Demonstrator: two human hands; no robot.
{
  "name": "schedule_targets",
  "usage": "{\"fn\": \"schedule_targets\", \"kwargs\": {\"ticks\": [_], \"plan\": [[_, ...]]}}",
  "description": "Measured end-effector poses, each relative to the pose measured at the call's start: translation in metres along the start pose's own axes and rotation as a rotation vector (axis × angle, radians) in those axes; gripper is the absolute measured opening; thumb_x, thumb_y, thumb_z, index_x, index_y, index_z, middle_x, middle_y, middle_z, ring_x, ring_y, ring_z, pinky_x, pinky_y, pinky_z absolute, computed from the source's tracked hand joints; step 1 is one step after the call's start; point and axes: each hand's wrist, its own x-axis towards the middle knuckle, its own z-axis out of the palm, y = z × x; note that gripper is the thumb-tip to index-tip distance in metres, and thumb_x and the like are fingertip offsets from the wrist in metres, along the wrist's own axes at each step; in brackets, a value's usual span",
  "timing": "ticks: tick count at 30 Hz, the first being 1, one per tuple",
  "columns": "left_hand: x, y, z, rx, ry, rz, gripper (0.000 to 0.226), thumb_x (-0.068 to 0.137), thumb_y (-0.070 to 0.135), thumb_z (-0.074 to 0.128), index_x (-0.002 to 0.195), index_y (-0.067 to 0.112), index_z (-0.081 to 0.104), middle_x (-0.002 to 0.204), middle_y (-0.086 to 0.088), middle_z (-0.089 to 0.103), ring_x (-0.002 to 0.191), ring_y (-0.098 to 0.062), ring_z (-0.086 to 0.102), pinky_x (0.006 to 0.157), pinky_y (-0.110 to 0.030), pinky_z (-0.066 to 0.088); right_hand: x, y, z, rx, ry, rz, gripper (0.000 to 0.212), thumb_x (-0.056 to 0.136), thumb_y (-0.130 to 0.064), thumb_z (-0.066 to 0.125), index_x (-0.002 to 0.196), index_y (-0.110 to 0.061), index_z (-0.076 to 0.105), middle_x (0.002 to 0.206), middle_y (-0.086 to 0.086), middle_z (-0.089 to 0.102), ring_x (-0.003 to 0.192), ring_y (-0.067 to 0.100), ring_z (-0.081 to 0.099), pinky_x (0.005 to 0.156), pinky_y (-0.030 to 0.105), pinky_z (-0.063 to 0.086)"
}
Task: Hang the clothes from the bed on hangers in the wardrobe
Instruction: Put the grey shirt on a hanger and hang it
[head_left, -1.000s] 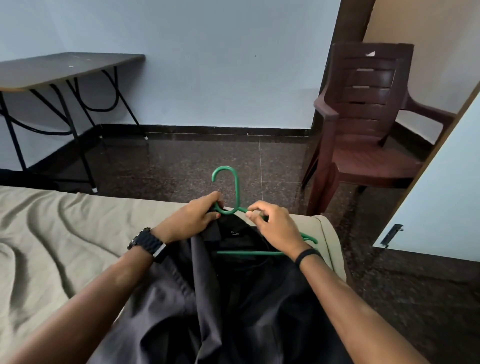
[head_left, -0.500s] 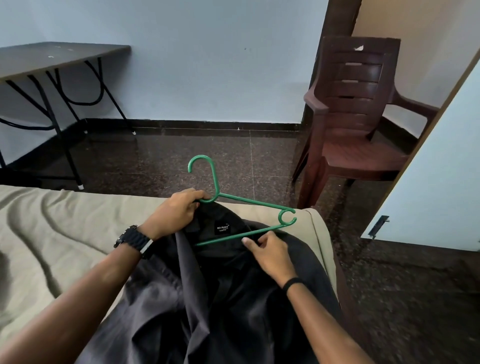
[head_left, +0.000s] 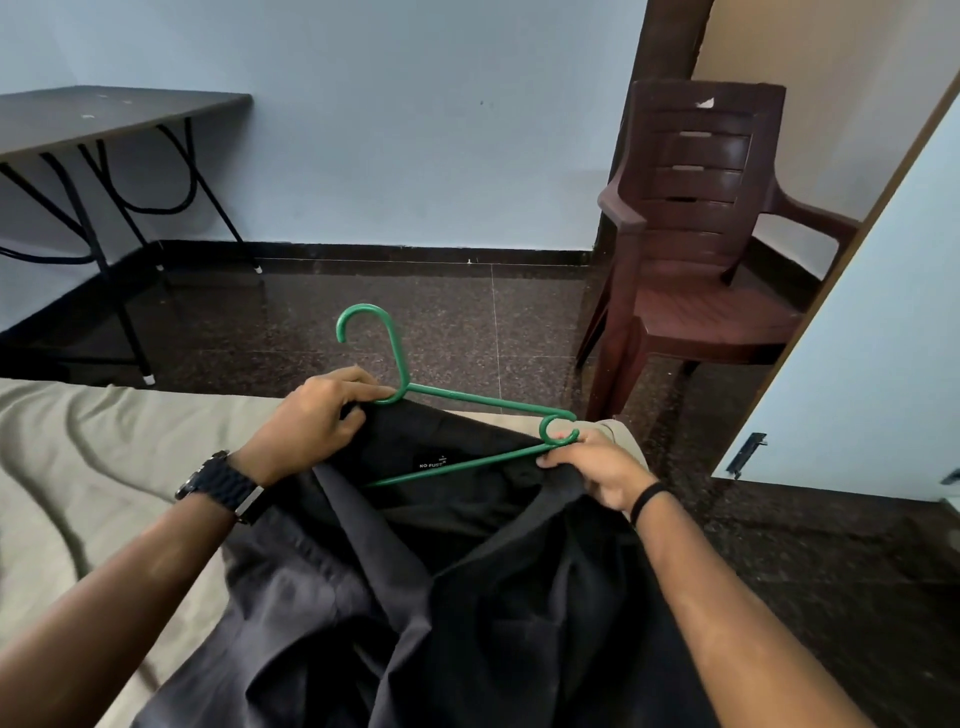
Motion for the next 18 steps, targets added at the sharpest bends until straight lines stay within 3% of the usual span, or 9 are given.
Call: {"fn": "schedule_targets", "kwargs": {"ticks": [3,6,11,15,18], "plan": [[0.002,0.003,-0.004,-0.021,-0.033,0.039,0.048,0.080,-0.010,0.055,0.118,0.017,0.069,0.109,0.006,0.063,0.095,-0.017,0.064,0.088,-0.037,0.049,-0.002,-0.019,-0.021,-0.046,-0.031,0.012,0.028,0.083,0.015,0.059,0.089,-0.010,0.070,0.069,0.002,0.072,0.059,0.012,0.069,0.052,0.025,0.056],[0.004,0.006,-0.010,-0.023,-0.081,0.071,0.049,0.080,-0.012,0.053,0.117,0.017,0.070,0.112,0.006,0.062,0.093,-0.022,0.065,0.087,-0.042,0.051,-0.006,-0.033,-0.036,-0.174,-0.002,-0.015,0.015,0.088,0.004,0.060,0.090,-0.009,0.068,0.065,0.000,0.070,0.052,0.008,0.066,0.051,0.022,0.055],[0.009,0.009,-0.009,0.056,-0.156,0.089,0.026,0.091,0.008,0.062,0.114,0.017,0.071,0.110,0.003,0.062,0.099,-0.018,0.063,0.089,-0.040,0.049,-0.015,-0.044,-0.032,-0.419,0.169,-0.177,0.010,0.088,-0.001,0.064,0.095,-0.008,0.069,0.088,0.010,0.069,0.075,0.017,0.067,0.054,0.027,0.057],[0.015,0.009,-0.014,0.050,-0.150,0.080,0.020,0.087,0.022,0.068,0.104,0.014,0.074,0.093,0.011,0.058,0.090,-0.013,0.062,0.085,-0.029,0.047,-0.019,-0.042,-0.025,-0.529,0.305,-0.332,0.009,0.086,-0.003,0.067,0.089,-0.011,0.068,0.089,0.012,0.071,0.071,0.016,0.065,0.049,0.020,0.054],[0.017,0.009,-0.026,0.006,-0.175,0.057,0.027,0.086,0.041,0.057,0.092,0.022,0.074,0.087,0.017,0.055,0.084,0.002,0.058,0.077,-0.016,0.041,-0.023,-0.038,-0.027,-0.532,0.299,-0.370,0.009,0.088,-0.002,0.065,0.089,-0.011,0.067,0.087,0.012,0.071,0.069,0.014,0.066,0.050,0.020,0.055]]}}
